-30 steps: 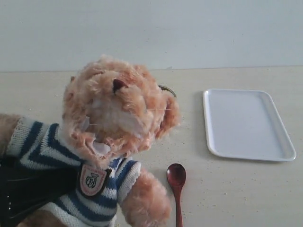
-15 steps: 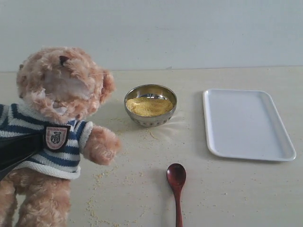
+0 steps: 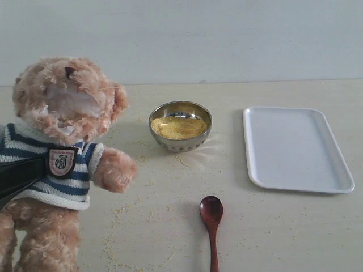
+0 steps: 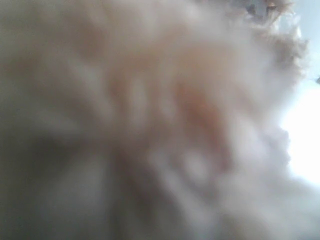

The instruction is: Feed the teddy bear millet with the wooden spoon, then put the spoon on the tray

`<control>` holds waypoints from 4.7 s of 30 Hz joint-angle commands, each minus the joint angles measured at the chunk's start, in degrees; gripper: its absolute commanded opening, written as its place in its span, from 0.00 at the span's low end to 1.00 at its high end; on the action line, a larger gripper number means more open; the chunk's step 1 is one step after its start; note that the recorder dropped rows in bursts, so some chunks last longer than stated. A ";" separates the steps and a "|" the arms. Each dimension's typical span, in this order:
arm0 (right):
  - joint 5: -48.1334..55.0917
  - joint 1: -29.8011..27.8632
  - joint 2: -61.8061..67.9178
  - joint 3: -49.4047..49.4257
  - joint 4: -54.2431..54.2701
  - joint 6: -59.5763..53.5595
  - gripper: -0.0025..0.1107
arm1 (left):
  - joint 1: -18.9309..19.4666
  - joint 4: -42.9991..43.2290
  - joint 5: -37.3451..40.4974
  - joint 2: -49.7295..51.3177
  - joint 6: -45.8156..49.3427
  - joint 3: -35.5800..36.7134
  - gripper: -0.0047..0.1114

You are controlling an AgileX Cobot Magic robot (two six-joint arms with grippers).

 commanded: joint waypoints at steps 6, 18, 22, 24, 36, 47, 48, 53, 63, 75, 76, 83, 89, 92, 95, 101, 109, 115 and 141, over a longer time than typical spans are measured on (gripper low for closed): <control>-0.56 0.19 -0.31 -0.01 -0.47 -0.13 0.02 | 0.18 -1.19 -0.19 0.11 0.15 0.15 0.08; -0.56 0.19 -0.31 -0.01 -0.47 -0.13 0.02 | 0.18 -1.19 -0.01 0.11 -1.11 0.25 0.08; -0.56 0.19 -0.31 -0.01 -0.47 -0.13 0.02 | 0.18 -1.19 0.96 0.11 -1.24 0.25 0.08; -0.56 0.19 -0.31 -0.01 -0.47 -0.13 0.02 | 0.18 -1.19 1.07 0.11 -1.33 0.47 0.08; -17.87 0.19 -0.31 -0.01 23.68 24.38 0.02 | 0.18 -1.19 1.07 0.11 -1.33 1.16 0.08; 4.46 0.19 -0.31 -5.20 18.91 25.46 0.03 | 0.18 -1.19 0.90 0.11 -1.33 1.16 0.08; 8.19 0.19 0.19 -7.07 21.13 19.06 0.05 | 0.18 -1.19 0.90 0.11 -1.33 1.16 0.08; 28.44 0.05 18.70 -22.48 50.91 -27.91 0.34 | 0.18 -1.19 0.89 0.11 -1.33 1.16 0.08; 26.26 6.67 51.13 -28.12 46.13 -39.99 0.34 | 0.18 -1.19 0.89 0.11 -1.33 1.16 0.08; 26.53 14.92 51.13 -35.60 16.05 -11.24 0.34 | 0.18 -1.19 0.79 0.11 -1.12 1.16 0.08; 26.37 15.35 51.13 -35.60 16.05 -11.23 0.34 | 0.18 -1.19 0.79 0.11 -1.12 1.16 0.08; 26.40 15.48 50.89 -35.60 16.14 -10.62 0.34 | 0.18 -1.19 0.79 0.11 -1.12 1.16 0.08; 26.14 15.48 50.64 -35.60 16.14 -9.13 0.34 | 0.18 -1.19 0.79 0.11 -1.12 1.16 0.08; 26.90 15.48 50.64 -35.60 16.14 -8.71 0.34 | 0.18 -1.19 0.79 0.11 -1.12 1.16 0.08; 28.30 15.48 50.64 -35.60 16.00 -8.61 0.34 | 0.18 -1.19 0.79 0.11 -1.12 1.16 0.08; 32.02 15.48 50.64 -35.60 12.44 -8.61 0.34 | 0.18 -1.19 0.79 0.11 -1.12 1.16 0.08; 33.00 15.48 50.13 -35.60 9.76 -7.18 0.34 | 0.18 -1.19 0.79 0.11 -1.12 1.16 0.08; 34.10 15.48 50.24 -35.60 4.10 -7.18 0.34 | 0.18 -1.19 0.79 0.11 -1.12 1.16 0.08; 13.93 30.90 52.98 -35.60 42.79 -34.79 0.34 | 0.18 -1.19 0.79 0.11 -1.12 1.16 0.08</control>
